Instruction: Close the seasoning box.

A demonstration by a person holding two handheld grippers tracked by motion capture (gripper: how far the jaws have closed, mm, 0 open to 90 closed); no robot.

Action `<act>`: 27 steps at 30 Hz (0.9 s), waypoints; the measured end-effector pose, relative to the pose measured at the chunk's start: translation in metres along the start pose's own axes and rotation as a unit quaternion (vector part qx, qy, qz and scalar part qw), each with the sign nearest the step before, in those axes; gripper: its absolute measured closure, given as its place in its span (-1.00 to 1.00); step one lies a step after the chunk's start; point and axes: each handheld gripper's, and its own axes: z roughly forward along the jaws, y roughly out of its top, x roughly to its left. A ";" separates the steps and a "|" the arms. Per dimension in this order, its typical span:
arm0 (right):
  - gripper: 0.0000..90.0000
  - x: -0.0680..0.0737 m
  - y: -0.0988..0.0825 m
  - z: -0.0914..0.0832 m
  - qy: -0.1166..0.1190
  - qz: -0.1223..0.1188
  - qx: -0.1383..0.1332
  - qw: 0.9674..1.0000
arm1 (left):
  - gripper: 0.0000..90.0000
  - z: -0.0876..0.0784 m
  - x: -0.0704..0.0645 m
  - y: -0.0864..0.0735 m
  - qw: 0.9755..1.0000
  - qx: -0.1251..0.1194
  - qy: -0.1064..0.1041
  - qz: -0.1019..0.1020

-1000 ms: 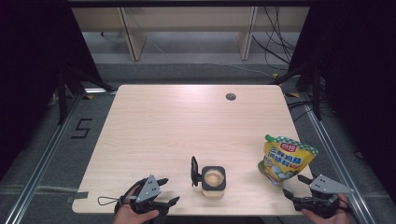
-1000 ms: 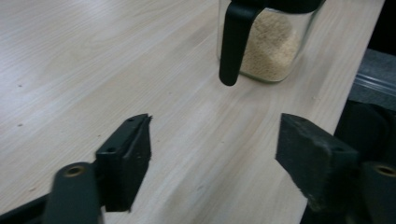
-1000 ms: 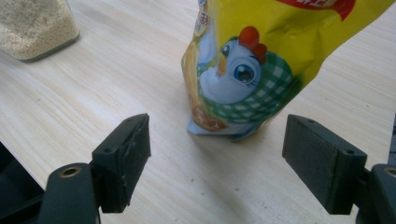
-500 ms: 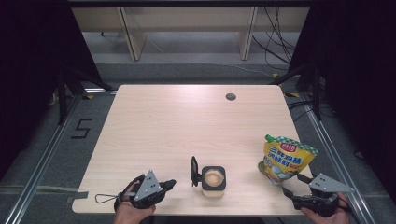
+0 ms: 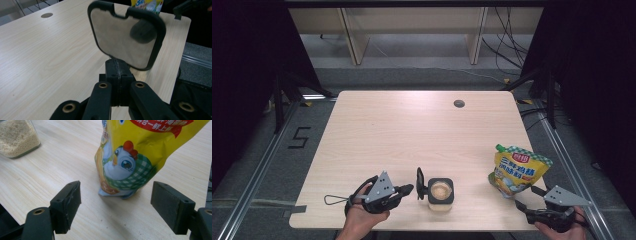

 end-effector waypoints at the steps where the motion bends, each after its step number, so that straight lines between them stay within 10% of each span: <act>1: -0.44 0.000 0.000 0.000 0.000 -0.002 0.001 1.000 | 0.98 0.001 -0.001 0.003 1.000 -0.002 -0.004 0.001; 27: -0.44 -0.002 0.001 -0.001 -0.005 -0.014 -0.007 1.000 | 0.98 0.028 -0.012 0.032 0.999 0.016 -0.024 0.041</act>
